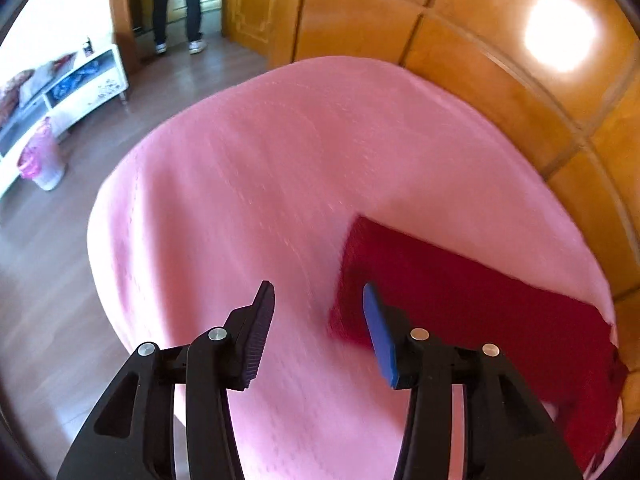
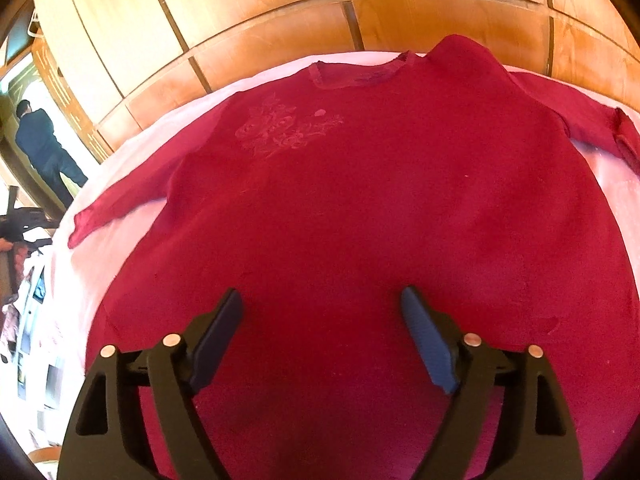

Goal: Fold small clothes

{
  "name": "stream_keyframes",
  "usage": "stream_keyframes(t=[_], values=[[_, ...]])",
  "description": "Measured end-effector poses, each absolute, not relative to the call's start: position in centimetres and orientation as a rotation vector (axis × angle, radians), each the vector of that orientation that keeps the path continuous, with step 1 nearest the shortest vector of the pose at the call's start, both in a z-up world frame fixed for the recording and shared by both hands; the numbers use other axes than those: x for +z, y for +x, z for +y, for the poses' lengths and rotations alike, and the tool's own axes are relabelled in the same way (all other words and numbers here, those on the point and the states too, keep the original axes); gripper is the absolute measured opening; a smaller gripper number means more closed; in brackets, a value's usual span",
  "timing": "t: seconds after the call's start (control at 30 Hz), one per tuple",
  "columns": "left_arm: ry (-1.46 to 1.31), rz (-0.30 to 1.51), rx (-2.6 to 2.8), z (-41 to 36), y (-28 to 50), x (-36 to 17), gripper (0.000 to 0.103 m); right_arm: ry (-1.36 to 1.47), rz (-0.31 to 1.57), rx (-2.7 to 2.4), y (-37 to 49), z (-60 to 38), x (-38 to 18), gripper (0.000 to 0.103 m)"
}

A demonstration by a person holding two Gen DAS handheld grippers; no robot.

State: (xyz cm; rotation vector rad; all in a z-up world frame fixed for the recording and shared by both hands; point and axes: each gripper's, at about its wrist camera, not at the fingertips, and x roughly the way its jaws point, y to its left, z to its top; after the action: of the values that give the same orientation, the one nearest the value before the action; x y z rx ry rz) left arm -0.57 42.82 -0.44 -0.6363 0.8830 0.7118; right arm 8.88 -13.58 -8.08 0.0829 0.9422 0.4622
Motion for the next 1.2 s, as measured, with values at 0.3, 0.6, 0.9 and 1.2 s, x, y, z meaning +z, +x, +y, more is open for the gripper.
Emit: stream_keyframes(t=[0.3,0.6,0.9,1.2], values=[[-0.541,0.973,0.721,41.2,4.7,-6.2,0.044,0.059,0.947,0.44,8.9,-12.8,-8.4,0.087],[-0.524,0.961,0.887,41.7,4.5,-5.7,0.044,0.03,0.919,0.428,8.7,-12.3,-8.9,0.091],[-0.439,0.81,0.385,23.7,3.5,-2.3,0.044,0.06,0.893,0.399,8.5,-15.7,-5.9,0.087],[-0.316,0.832,-0.095,5.9,3.8,-4.1,0.044,0.214,0.969,0.107,5.7,-29.0,-7.6,0.077]])
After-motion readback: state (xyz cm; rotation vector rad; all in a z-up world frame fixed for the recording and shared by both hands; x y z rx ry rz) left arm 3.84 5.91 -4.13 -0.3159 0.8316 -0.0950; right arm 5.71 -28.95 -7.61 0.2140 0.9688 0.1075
